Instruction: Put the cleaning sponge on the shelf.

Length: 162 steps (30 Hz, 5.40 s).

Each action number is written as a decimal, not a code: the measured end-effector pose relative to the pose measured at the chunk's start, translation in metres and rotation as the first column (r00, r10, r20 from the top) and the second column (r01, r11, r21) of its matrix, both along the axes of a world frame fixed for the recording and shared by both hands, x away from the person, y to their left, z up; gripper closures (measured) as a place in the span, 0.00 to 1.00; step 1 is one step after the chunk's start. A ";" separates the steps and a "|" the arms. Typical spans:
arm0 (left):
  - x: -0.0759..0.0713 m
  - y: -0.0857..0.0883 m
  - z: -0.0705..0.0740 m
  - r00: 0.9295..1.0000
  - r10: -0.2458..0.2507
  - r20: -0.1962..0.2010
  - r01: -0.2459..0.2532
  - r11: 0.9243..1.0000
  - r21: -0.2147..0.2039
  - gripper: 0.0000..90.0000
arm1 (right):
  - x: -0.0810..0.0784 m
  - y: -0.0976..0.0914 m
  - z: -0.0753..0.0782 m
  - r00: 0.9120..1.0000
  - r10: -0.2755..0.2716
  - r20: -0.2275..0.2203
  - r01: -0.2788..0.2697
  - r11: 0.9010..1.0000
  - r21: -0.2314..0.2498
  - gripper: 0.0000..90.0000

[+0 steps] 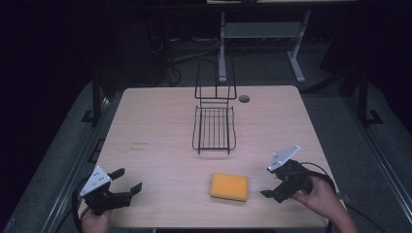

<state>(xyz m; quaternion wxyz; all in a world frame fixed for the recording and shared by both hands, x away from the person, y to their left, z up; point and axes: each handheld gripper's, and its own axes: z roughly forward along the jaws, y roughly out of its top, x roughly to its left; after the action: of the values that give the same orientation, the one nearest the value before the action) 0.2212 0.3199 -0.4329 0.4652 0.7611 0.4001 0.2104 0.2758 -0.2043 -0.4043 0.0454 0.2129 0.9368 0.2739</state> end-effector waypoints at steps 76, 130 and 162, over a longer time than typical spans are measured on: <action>0.000 -0.003 0.001 1.000 -0.013 0.001 0.013 1.000 -0.003 0.15 | 0.024 0.078 0.002 0.978 0.202 -0.055 -0.205 0.977 -0.052 0.17; 0.000 -0.004 0.001 1.000 -0.017 0.000 0.017 1.000 -0.008 0.15 | 0.030 0.116 -0.033 0.964 0.246 -0.104 -0.258 0.959 -0.116 0.17; 0.000 -0.002 0.001 1.000 -0.012 0.002 0.012 1.000 -0.017 0.15 | 0.030 0.121 -0.034 0.963 0.259 -0.070 -0.266 0.956 -0.127 0.24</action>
<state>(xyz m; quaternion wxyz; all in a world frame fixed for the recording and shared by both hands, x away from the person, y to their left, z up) 0.2211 0.3174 -0.4315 0.4734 0.7592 0.3968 0.2050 0.3060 -0.0837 -0.4382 -0.0018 0.0904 0.9740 0.2078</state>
